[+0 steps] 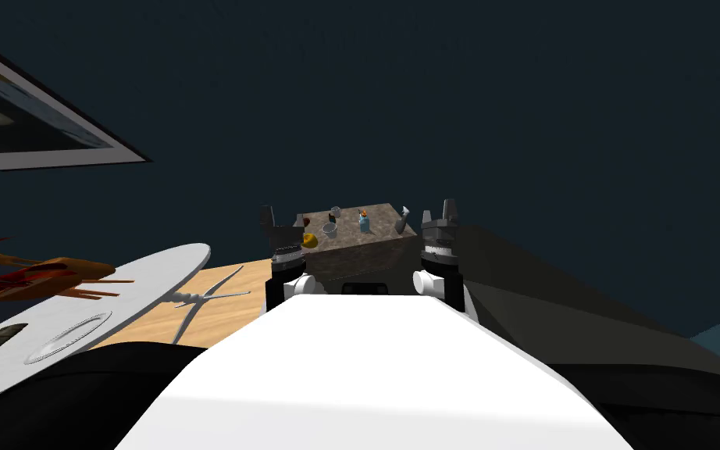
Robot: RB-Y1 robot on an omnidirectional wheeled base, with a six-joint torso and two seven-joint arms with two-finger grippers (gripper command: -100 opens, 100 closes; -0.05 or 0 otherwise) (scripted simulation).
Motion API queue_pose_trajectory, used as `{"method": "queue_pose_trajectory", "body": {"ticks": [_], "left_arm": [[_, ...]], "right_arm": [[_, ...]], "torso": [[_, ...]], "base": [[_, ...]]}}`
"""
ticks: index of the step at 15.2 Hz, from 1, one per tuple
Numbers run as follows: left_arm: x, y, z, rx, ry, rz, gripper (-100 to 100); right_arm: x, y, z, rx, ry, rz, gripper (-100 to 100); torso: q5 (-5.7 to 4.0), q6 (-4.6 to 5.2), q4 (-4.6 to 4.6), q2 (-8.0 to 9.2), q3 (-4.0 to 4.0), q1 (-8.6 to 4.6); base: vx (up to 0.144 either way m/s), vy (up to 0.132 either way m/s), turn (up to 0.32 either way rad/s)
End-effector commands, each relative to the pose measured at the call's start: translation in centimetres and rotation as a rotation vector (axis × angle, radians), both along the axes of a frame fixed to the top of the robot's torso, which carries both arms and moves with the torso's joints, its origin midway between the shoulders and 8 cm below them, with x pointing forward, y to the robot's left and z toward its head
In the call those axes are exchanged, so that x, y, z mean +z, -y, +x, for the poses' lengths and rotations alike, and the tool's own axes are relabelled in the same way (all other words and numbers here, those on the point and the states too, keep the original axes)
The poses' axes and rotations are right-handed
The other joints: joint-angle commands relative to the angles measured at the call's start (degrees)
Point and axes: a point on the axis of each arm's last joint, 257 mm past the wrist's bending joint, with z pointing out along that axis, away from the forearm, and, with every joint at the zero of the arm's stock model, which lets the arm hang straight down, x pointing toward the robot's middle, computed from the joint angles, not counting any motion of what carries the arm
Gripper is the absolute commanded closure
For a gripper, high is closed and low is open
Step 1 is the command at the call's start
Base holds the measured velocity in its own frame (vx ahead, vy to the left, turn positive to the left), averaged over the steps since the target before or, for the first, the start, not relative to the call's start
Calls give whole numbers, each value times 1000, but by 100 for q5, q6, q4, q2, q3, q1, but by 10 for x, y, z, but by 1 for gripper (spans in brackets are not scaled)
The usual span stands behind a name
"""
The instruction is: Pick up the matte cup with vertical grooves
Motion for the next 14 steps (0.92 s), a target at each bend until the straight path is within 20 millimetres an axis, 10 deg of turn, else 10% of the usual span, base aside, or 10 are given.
{"method": "queue_pose_trajectory", "body": {"ticks": [1, 14], "left_arm": [[-4, 3, 4, -18, -21, 21, -100], [-50, 1, 49, -102, -255, 68, -100]], "right_arm": [[0, 0, 0, 0, 0, 0, 0], [0, 0, 0, 0, 0, 0, 0]], "torso": [[0, 0, 0, 0, 0, 0], [1, 2, 0, 0, 0, 4]], "base": [[0, 0, -28], [-2, 4, -71]]}}
